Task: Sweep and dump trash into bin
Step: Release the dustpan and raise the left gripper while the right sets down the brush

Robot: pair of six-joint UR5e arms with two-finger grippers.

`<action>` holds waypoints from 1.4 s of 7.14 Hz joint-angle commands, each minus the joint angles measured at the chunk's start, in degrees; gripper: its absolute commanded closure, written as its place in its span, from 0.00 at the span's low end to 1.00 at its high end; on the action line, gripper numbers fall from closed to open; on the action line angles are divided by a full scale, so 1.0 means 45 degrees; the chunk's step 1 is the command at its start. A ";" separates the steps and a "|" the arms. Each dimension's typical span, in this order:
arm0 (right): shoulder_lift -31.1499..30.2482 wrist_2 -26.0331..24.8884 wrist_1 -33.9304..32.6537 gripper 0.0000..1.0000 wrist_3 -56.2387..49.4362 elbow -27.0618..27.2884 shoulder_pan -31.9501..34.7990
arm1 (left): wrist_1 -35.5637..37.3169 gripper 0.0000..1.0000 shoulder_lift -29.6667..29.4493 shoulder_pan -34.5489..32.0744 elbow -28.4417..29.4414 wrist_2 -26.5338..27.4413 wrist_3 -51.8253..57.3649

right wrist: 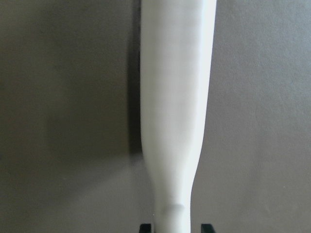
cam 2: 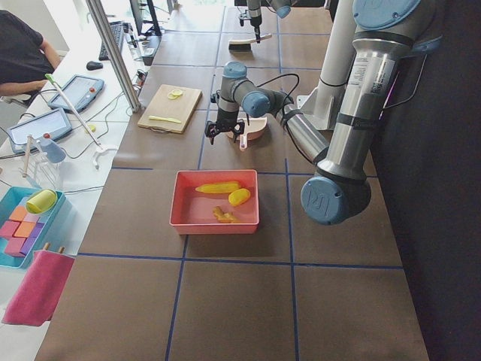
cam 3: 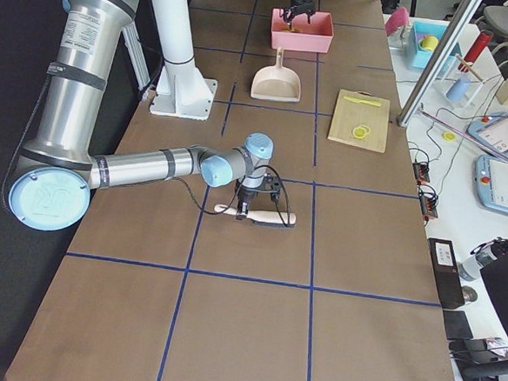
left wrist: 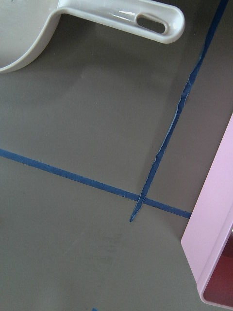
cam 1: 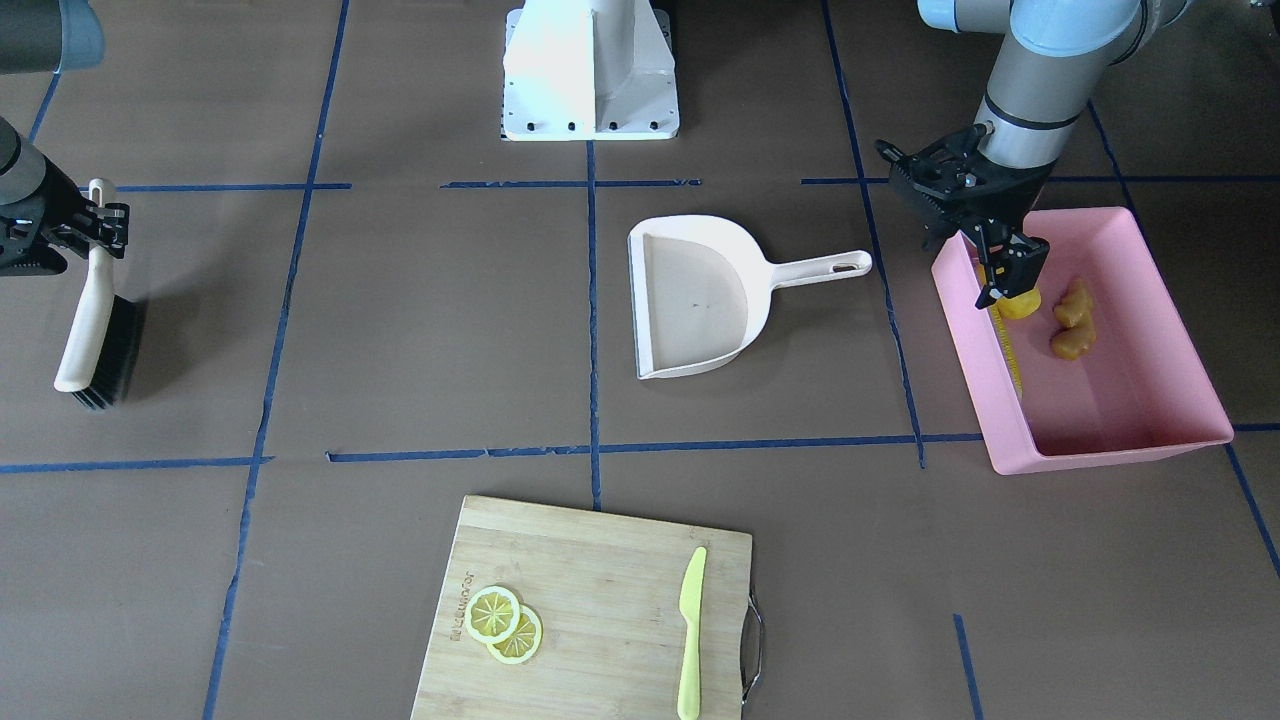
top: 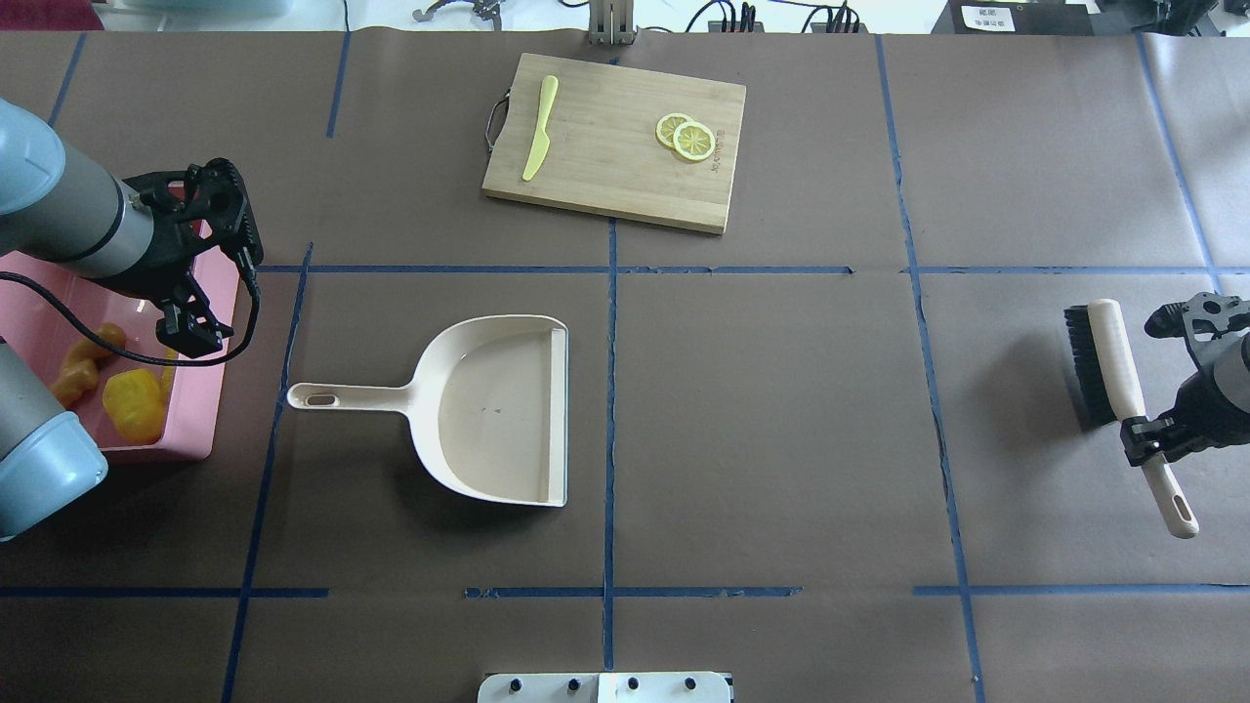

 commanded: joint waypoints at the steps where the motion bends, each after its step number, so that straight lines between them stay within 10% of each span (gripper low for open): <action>1: 0.0061 -0.0009 0.0017 0.26 -0.0049 -0.0045 0.0010 | 0.0000 0.00 0.0013 -0.0001 -0.0007 0.0007 -0.0004; 3: 0.0081 0.0087 0.0017 0.00 -0.0107 0.0323 0.0591 | 0.0136 0.00 0.0052 -0.0310 -0.0046 0.0007 -0.0043; 10: 0.0643 0.1279 -0.2844 0.00 -0.5896 0.0287 0.5629 | 0.0331 0.01 0.0813 -0.4111 0.1955 -0.3144 -0.1410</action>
